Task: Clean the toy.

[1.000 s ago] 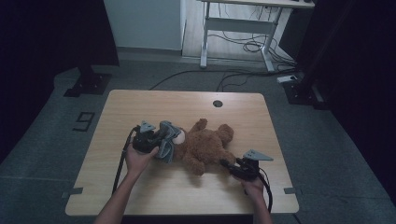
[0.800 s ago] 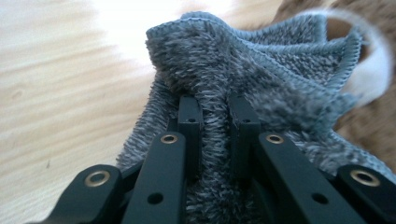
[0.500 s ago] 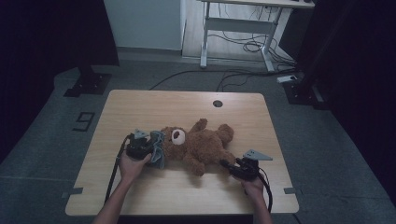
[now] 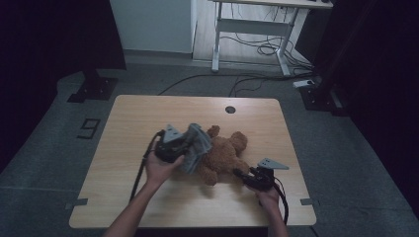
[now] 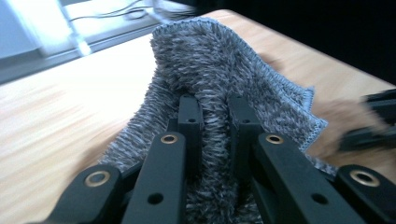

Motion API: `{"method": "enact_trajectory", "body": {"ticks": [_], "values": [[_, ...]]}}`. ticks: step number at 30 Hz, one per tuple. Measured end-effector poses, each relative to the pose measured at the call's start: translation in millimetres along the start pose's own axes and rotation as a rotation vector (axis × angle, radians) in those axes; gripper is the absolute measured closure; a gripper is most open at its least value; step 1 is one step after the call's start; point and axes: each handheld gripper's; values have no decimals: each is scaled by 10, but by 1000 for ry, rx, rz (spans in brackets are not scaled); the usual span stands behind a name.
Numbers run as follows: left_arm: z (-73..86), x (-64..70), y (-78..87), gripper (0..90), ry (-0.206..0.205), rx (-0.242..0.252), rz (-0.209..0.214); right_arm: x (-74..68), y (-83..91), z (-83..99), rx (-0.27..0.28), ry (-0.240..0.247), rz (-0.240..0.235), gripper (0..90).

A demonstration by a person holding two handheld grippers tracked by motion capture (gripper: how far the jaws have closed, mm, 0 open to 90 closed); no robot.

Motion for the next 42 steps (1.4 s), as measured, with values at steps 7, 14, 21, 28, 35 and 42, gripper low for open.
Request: {"method": "enact_trajectory", "body": {"ticks": [7, 14, 21, 28, 35, 42], "values": [[-197, 512, -609, 780, -38, -78, 74, 1, 6, 0, -2, -5, -4, 580], [-118, 587, -987, 780, -1, -141, 59, 12, -11, 11, -8, -18, -3, 583], [-99, 474, -834, 780, -45, -152, -11, 1, -11, 9, -12, -7, -1, 585], [-2, 126, -669, 780, -3, -164, -65, 8, -8, 8, -17, -1, 0, 585], [61, 15, -451, 781, -15, -141, -65, -1, -11, 9, -26, 14, -3, 584], [63, -126, -123, 781, -17, -70, -84, 2, -10, 9, -26, 6, -1, 585]]}}
Point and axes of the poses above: each handheld gripper's, and its own axes: y roughly backward along the jaws, z roughly out of its underside, x roughly to its right, and after that the axes turned 7 degrees about y, right-handed
